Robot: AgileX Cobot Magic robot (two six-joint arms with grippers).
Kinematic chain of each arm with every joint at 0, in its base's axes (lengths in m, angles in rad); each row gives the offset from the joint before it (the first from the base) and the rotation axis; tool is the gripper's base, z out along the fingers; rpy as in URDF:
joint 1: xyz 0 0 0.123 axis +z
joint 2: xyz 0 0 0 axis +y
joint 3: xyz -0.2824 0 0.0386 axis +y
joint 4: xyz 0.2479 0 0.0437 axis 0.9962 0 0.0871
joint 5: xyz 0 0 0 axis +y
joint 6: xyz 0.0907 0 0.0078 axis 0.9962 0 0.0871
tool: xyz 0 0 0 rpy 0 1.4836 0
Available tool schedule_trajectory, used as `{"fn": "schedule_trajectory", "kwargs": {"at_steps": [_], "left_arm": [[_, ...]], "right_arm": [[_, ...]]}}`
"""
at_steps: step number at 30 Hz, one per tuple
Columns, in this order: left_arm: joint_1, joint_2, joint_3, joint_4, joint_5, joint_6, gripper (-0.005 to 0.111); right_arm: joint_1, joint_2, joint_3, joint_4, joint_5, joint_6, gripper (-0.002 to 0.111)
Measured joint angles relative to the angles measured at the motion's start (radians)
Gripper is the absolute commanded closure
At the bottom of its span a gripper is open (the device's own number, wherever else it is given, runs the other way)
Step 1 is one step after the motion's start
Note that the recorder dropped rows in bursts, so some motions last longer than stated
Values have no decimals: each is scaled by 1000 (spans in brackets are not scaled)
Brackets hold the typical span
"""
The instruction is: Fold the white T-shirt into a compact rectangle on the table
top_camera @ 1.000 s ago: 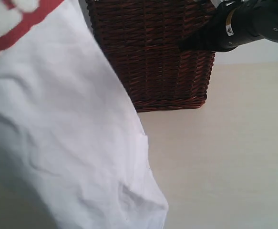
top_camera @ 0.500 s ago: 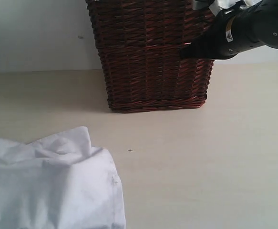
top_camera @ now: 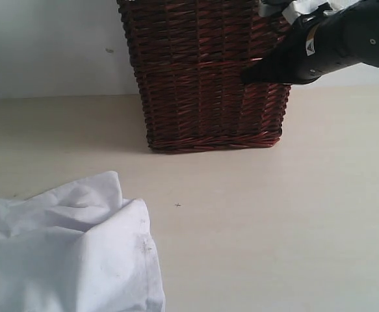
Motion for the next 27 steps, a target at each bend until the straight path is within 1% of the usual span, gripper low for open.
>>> {"fn": "schedule_trajectory", "kwargs": {"at_steps": [4,7,8,10,13,15,17,20,22,25,27], "left_arm": [[2,2,-103,12,11,5,50],[4,2,-210,-57,13,40,50],[4,2,-248,-108,13,59,50],[6,2,-284,-200,5,104,50],[6,0,-307,-416,-37,203,54],[6,4,-307,-549,-74,266,61],[6,16,-307,-665,-106,325,70],[6,42,-307,-795,-134,401,83],[6,61,-307,-863,-138,449,92],[6,78,-283,-945,-151,511,105],[6,84,-256,-969,-174,540,107]], "right_arm": [[4,11,0,180,0,-183,100],[6,30,0,317,0,-320,100],[6,34,0,351,2,-352,100],[6,34,1,394,6,-390,100],[13,28,1,431,27,-416,103],[43,23,1,461,54,-452,106],[93,23,1,517,72,-516,108],[196,52,1,616,58,-620,108],[267,96,1,670,23,-660,108],[320,186,-1,717,-17,-679,108],[339,246,-26,738,-12,-687,108]]}}
